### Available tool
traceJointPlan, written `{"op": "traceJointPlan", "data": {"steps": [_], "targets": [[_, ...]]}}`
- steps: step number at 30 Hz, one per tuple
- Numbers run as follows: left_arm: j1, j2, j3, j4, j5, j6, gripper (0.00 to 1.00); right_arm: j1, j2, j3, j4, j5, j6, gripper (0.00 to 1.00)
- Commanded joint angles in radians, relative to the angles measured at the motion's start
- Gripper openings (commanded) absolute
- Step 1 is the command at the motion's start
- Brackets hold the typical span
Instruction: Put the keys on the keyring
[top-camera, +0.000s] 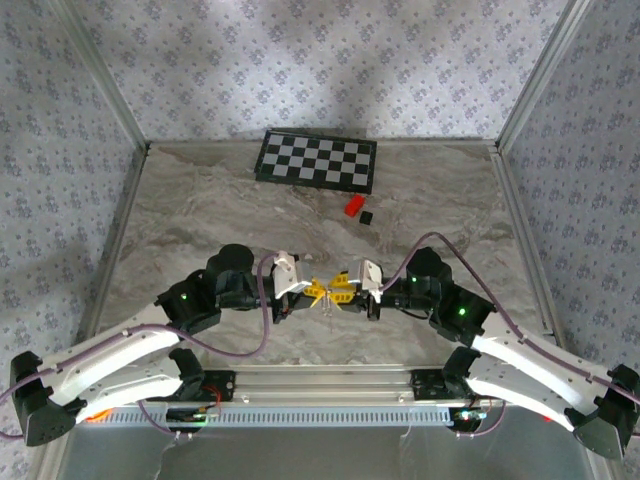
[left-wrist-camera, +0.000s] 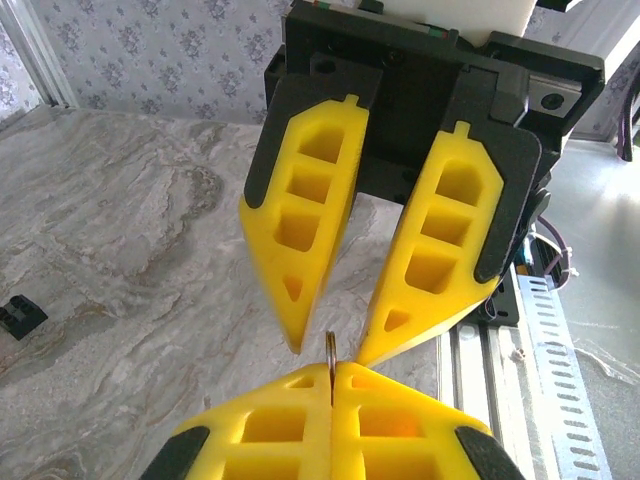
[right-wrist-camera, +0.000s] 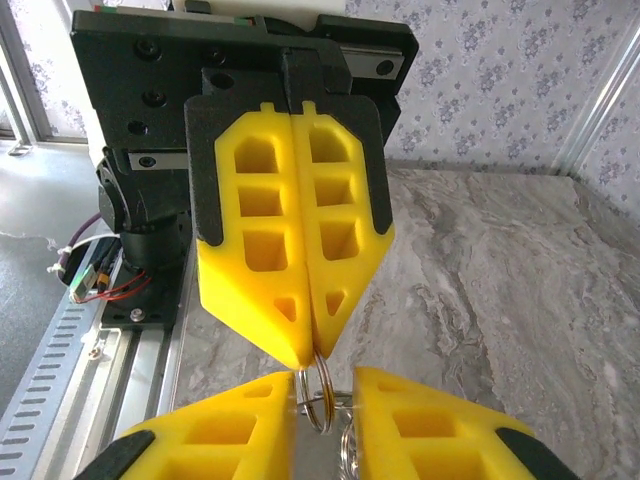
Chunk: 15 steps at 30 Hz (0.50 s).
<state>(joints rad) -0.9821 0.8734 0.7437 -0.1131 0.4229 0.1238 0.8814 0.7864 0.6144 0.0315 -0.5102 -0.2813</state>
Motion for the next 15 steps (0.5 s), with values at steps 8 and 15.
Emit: {"op": "traceJointPlan", "data": {"steps": [8,15], "targets": [[-0.006,-0.004,0.042,0.015,0.024,0.022,0.0,0.01,0.006,0.055,-0.052,0.045,-0.052,0.2],[-0.007,-0.005,0.041,0.016,0.027,0.023,0.0,0.011,0.023,0.067,-0.077,0.073,-0.062,0.18]]}}
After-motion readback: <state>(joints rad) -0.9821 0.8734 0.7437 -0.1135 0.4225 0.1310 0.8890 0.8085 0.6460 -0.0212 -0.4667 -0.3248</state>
